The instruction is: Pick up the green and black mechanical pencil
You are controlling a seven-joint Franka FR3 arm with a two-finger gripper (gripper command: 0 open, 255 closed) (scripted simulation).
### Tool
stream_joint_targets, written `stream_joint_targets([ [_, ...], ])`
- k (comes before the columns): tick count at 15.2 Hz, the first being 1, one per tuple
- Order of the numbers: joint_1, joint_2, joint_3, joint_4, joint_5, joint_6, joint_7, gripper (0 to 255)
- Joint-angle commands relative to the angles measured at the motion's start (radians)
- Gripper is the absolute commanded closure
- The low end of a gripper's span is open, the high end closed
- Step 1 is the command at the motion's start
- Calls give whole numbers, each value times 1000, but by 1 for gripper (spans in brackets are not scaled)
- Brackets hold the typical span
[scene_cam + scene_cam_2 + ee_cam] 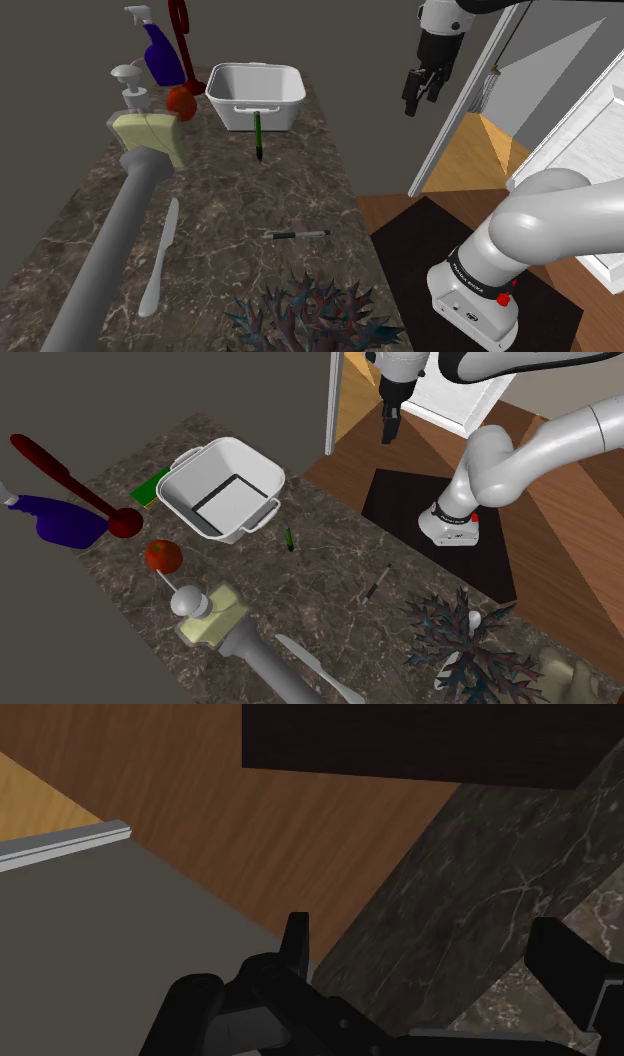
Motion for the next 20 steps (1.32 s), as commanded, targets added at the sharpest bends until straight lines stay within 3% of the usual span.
stream_joint_targets([
  [1, 0, 0, 0, 0, 0, 0, 0, 0],
  [11, 57, 245, 162, 148, 120, 108, 207, 0],
  [20, 86, 513, 291, 374, 138, 173, 391, 0],
])
